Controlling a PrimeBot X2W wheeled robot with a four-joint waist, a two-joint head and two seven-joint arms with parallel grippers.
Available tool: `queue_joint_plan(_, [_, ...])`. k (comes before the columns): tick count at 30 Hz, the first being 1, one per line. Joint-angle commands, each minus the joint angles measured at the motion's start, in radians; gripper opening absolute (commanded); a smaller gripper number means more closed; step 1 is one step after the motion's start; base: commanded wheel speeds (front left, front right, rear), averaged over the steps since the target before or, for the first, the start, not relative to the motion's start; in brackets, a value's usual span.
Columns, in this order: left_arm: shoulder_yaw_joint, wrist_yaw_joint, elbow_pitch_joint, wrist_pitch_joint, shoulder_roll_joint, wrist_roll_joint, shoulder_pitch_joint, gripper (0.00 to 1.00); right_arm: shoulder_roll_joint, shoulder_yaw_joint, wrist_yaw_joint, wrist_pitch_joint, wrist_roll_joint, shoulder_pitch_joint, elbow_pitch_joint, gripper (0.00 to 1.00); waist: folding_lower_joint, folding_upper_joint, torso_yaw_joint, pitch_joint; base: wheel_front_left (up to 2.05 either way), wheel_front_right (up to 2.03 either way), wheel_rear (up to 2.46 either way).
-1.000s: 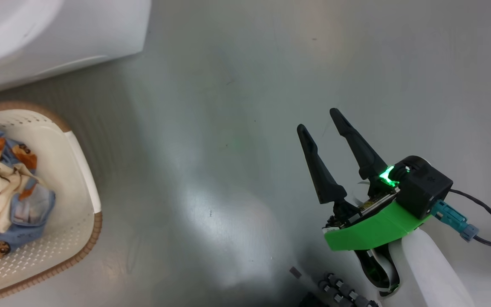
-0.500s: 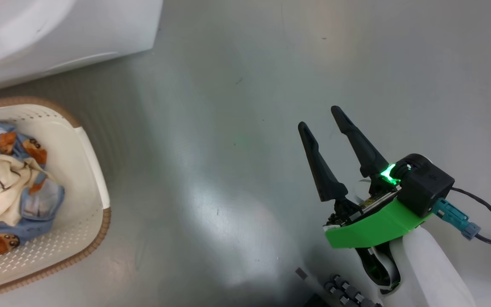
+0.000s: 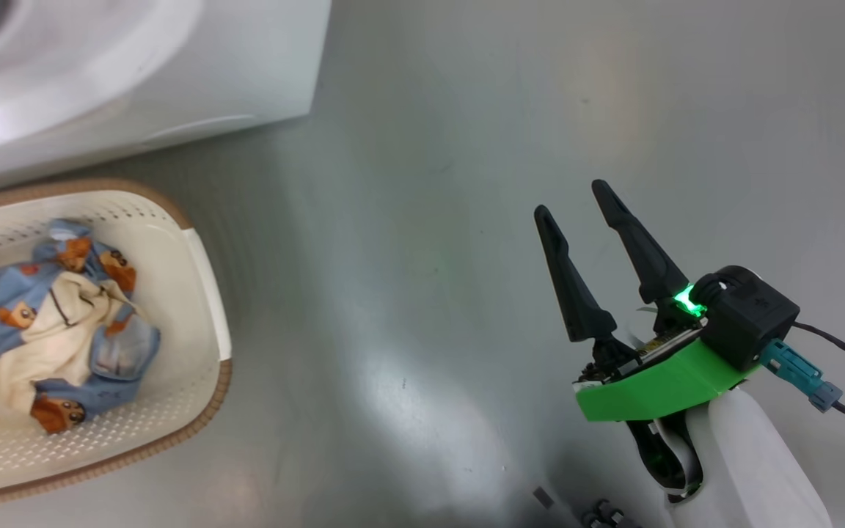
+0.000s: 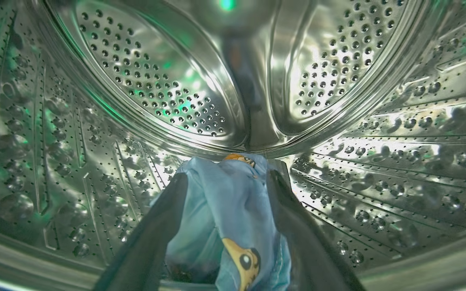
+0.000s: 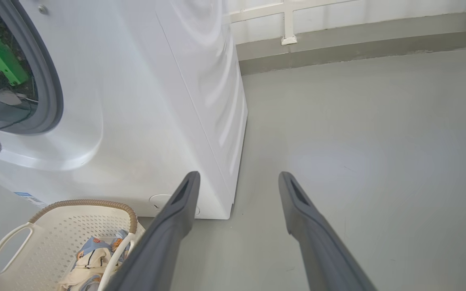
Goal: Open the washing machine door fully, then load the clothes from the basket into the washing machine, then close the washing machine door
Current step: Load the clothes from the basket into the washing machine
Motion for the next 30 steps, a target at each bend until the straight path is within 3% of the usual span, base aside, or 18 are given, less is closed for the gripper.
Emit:
queue_joint_plan(1, [0.012, 0.016, -0.041, -0.008, 0.046, -0.003, 0.036, 1.0, -0.004, 0.011, 0.002, -0.012, -0.012, 0.039, -0.019, 1.0, 0.0, 0.0, 0.024, -0.032, 0.0, 0.0, 0.0])
queue_joint_plan(8, [0.039, 0.074, -0.228, -0.022, 0.027, -0.026, 0.248, 1.0, -0.012, -0.025, 0.002, -0.012, -0.03, 0.066, -0.019, 1.0, 0.0, 0.0, 0.053, -0.1, 0.0, 0.0, 0.0])
queue_joint_plan(21, [0.089, 0.233, -0.771, -0.012, 0.002, -0.048, 0.783, 1.0, -0.032, -0.061, 0.002, -0.012, -0.071, 0.116, -0.009, 1.0, 0.0, 0.0, 0.089, -0.24, 0.0, 0.0, 0.0])
queue_joint_plan(30, [0.062, 0.307, -0.997, -0.017, -0.078, -0.051, 1.104, 1.0, -0.054, -0.048, 0.002, -0.012, -0.075, 0.172, 0.009, 1.0, 0.0, 0.0, 0.126, -0.373, 0.0, 0.0, 0.0])
